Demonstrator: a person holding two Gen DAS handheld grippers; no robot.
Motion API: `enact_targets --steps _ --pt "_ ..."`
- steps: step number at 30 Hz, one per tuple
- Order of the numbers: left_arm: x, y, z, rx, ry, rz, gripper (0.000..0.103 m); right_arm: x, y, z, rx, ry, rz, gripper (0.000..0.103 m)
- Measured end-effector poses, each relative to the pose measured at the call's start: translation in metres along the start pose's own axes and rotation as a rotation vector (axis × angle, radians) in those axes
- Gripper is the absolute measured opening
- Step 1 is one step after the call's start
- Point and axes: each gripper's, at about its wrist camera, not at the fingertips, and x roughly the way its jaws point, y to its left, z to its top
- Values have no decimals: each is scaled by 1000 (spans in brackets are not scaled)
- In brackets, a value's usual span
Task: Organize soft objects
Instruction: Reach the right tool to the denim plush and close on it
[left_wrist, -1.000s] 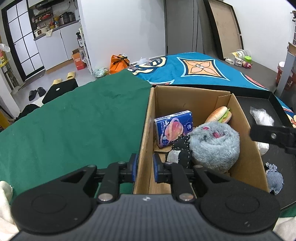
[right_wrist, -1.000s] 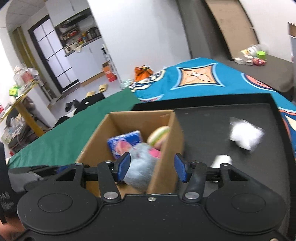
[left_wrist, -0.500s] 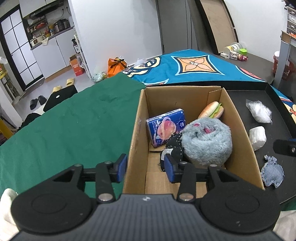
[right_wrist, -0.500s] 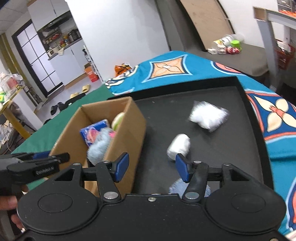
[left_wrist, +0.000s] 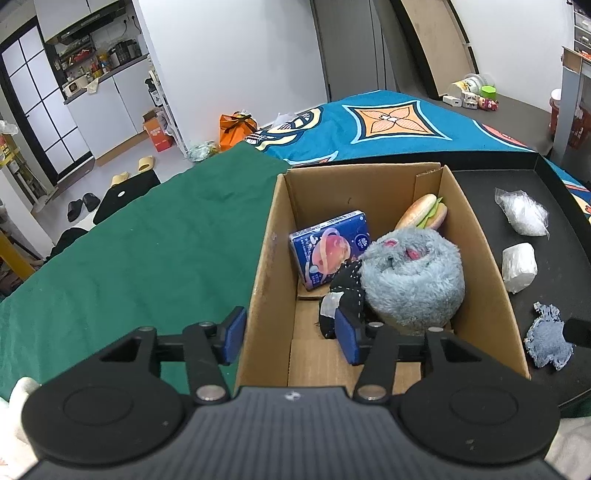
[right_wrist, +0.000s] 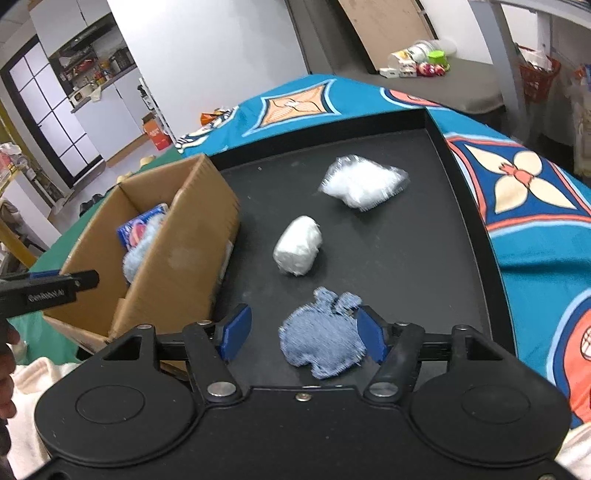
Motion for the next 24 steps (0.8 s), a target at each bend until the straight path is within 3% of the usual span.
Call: enact_targets --steps 12,24 --pt "2 -6 1 9 2 22 55 9 -21 -16 18 37 -34 63" --pt "4 -6 -1 11 6 28 56 28 -15 -14 3 70 -50 63"
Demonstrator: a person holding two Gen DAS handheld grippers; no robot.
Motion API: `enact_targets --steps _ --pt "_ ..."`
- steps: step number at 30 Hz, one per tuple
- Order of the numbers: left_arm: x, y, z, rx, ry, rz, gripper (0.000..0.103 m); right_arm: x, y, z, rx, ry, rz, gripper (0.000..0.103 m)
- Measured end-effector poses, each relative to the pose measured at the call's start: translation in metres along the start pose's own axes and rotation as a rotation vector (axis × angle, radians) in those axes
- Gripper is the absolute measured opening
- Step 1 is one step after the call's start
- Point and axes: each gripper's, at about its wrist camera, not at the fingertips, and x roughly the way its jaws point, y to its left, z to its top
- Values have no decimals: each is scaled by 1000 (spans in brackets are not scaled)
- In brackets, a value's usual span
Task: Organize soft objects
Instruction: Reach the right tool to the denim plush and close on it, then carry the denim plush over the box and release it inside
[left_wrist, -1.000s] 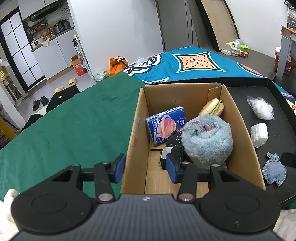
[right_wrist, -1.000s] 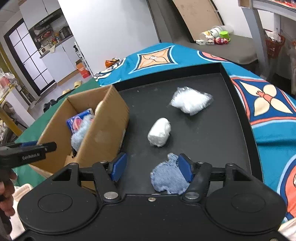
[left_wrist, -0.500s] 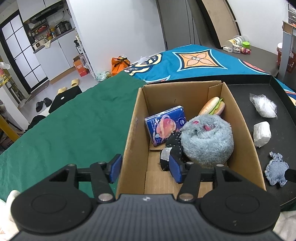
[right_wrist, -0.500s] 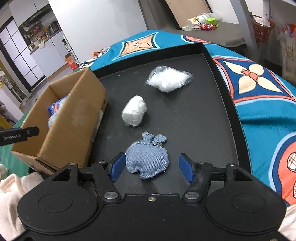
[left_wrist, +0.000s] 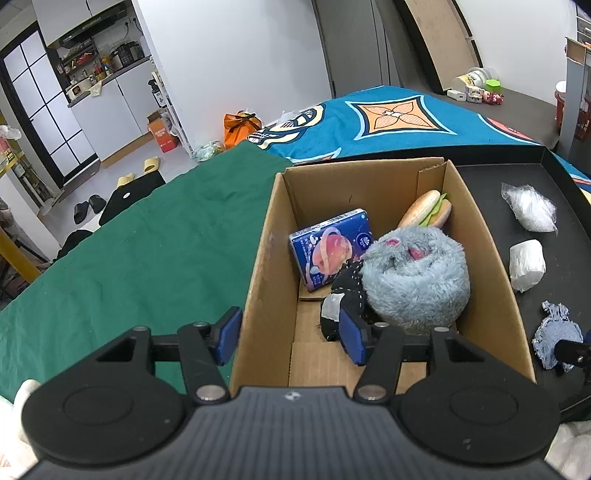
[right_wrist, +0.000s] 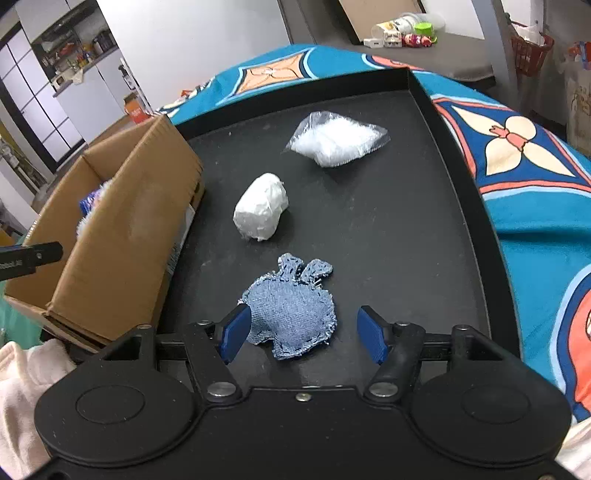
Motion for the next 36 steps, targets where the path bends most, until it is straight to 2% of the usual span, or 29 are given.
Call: enact_targets --steps 4,5,9,18,36 --pt "0 0 0 3 0 2 56 4 5 -1 -22 2 -19 63" --pt "0 0 0 4 0 3 56 5 7 -1 -31 1 -24 60" --pt "1 0 0 6 0 6 57 5 10 -1 -61 2 -20 37" --pt "1 -1 0 10 2 8 57 -6 5 7 -43 -21 -14 20" --pt "-3 3 -1 -8 -6 6 57 -38 23 40 -42 -138 21 19"
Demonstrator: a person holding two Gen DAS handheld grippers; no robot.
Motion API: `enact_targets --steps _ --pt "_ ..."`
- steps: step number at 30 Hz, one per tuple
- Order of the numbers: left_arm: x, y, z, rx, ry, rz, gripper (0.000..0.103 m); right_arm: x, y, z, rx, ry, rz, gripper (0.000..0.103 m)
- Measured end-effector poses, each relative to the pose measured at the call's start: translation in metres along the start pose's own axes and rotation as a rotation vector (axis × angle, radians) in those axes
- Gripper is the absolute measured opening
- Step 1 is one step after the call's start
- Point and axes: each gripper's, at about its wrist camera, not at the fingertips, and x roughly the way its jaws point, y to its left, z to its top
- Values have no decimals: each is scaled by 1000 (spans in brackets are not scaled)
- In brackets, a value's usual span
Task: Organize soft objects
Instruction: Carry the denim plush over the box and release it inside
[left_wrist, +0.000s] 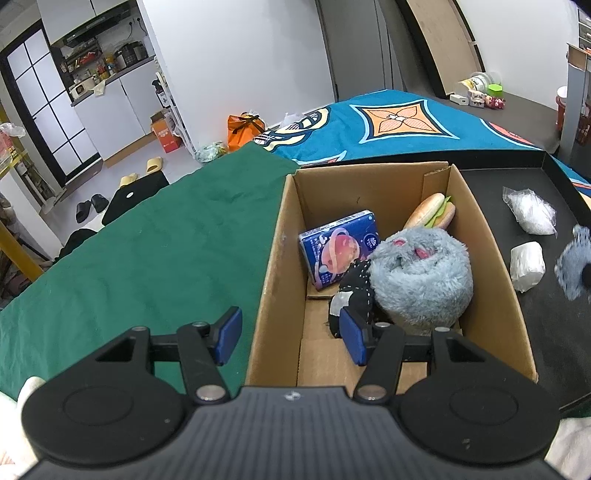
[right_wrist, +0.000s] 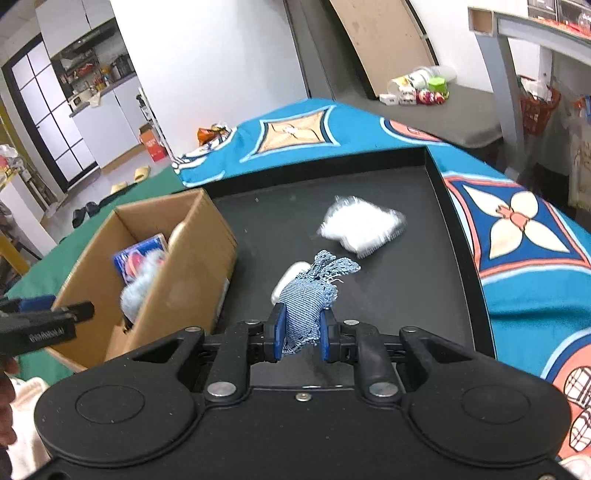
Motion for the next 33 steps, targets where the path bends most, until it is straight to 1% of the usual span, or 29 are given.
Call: enact_targets --steps 15,25,33 --pt "-7 16 -4 -48 -6 -14 57 -14 31 27 -27 -73 48 19" --pt "-7 21 -7 -63 -7 -15 57 -17 55 38 -51 -98 94 19" --pt "-6 25 -9 -74 -6 -22 56 -13 72 43 -74 -100 129 19"
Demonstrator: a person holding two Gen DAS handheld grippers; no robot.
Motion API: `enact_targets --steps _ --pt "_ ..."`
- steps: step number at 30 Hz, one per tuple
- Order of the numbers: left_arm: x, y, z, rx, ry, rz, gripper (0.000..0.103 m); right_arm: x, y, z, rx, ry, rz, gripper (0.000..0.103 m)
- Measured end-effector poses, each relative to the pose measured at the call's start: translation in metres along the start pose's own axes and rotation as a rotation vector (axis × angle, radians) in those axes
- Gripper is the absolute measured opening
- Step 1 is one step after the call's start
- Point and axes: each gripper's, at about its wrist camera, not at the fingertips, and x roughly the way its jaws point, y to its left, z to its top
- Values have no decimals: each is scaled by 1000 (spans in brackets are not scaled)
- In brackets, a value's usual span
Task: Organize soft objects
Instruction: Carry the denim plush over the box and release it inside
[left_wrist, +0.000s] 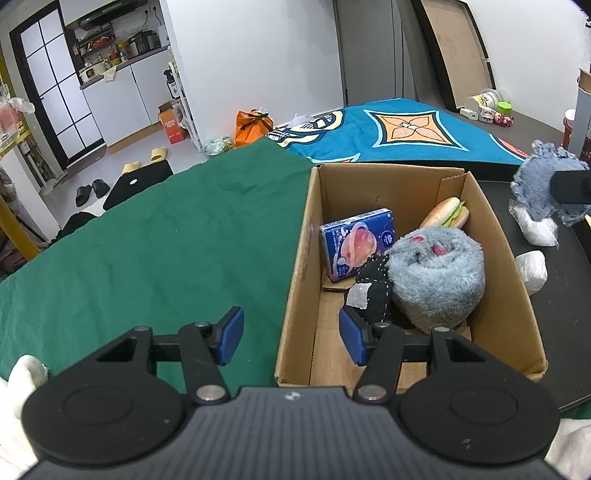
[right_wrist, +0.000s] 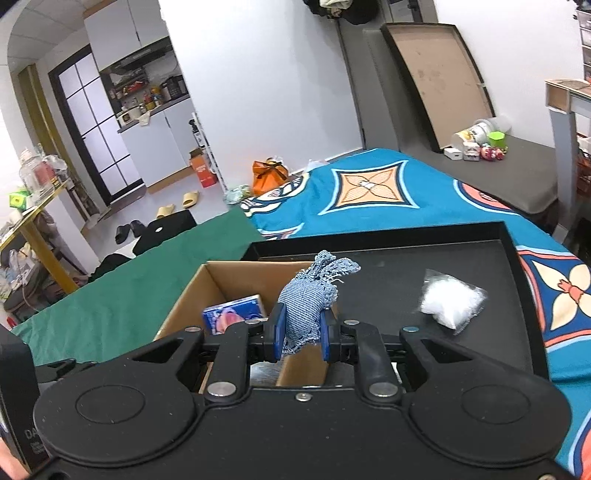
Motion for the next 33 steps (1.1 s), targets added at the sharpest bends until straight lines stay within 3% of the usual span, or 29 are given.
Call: enact_targets --steps 10,17,24,33 --pt "5 7 -5 -26 6 -16 50 12 25 -3 -33 24 58 19" --pt "8 15 -8 -59 3 -30 27 24 36 -7 -37 56 84 19" --pt "13 20 -10 -74 6 -68 14 38 48 -15 -27 106 120 19" --pt "12 19 -10 -78 3 -88 12 43 55 -11 18 130 213 24"
